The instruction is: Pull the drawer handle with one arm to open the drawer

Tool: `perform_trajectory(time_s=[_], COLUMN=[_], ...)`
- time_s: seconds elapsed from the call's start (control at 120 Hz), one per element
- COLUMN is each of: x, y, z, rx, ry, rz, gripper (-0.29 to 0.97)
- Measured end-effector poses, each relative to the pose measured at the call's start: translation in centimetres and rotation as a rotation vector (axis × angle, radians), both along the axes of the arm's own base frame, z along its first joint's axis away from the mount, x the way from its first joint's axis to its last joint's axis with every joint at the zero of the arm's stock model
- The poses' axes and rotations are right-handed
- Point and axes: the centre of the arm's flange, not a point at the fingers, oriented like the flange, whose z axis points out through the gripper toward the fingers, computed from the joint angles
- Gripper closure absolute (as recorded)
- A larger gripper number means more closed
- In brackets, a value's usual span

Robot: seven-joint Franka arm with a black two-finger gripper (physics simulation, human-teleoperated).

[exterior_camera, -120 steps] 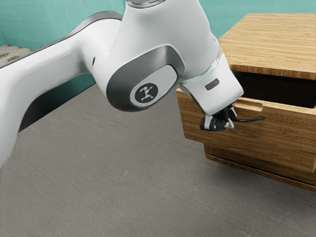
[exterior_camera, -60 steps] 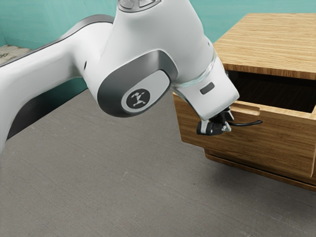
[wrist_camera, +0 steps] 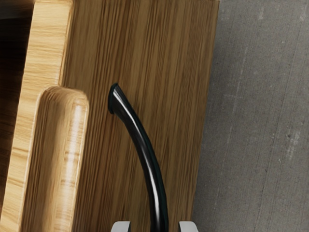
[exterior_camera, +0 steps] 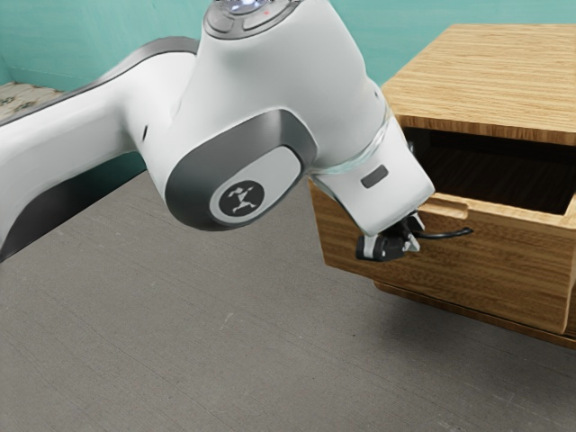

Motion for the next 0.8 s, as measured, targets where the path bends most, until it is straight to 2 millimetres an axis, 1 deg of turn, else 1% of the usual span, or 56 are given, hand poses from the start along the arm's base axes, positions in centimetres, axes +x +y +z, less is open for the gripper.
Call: perform_trajectory(time_s=[0.167, 0.35, 0.5, 0.8], x=[-1.0, -2.5, -3.7, -5.3], y=[-0.6, -1.0, -0.9, -0.5], z=[-0.3, -0.1, 0.1, 0.0], rx=[0.003, 0.007, 0.007, 0.013], ry=[0.003, -0.001, -0.004, -0.004], rz=[-0.003, -0.004, 0.003, 0.019], gripper=[0.64, 0.65, 0.65, 0.64])
